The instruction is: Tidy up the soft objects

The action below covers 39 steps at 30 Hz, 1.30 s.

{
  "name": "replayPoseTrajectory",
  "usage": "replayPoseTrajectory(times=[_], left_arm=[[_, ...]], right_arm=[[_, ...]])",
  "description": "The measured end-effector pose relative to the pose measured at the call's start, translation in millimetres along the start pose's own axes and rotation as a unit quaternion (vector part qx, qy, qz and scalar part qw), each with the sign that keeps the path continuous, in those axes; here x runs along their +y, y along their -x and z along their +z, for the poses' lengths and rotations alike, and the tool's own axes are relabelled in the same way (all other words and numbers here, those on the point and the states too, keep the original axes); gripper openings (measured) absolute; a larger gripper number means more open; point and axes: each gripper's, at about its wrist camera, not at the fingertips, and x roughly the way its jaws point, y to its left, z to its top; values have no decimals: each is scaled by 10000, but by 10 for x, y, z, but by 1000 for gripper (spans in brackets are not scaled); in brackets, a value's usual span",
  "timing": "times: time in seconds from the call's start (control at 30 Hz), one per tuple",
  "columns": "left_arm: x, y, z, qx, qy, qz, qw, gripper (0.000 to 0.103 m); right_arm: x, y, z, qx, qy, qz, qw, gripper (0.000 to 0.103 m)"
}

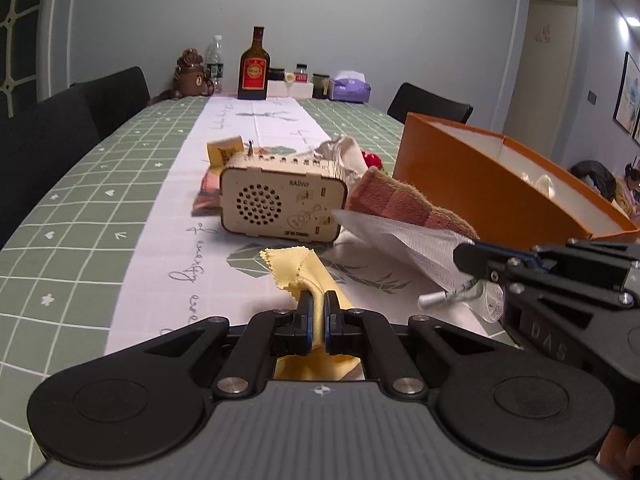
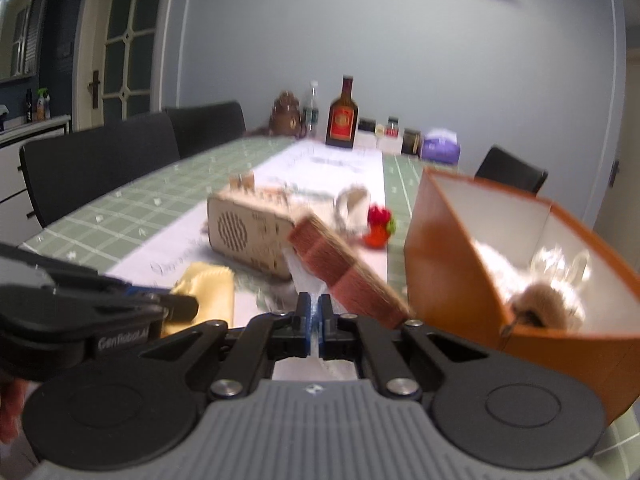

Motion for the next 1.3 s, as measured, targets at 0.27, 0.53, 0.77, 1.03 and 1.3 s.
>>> replayPoseTrajectory(times=[0.27,0.53,0.77,1.03,1.3], left_arm=[[54,377,28,-348,69,-95,9993,5],[173,500,-107,-241,173,74,9995,5],[229,465,-300,-66,338,-64,9994,5],[154,291,-317,180,251,-298,9991,5],[223,277,-319,242,249,-71,9994,5]], right_arm=[[56,434,239,-626,64,62,9980,0],[52,491,18,-44,-253,449,9987,0],[114,247,-421,858,-441,586,9936,0],[114,256,-502,890,-246,721,9931,25],[221,-7,-428,662,1587,978,9802,86]])
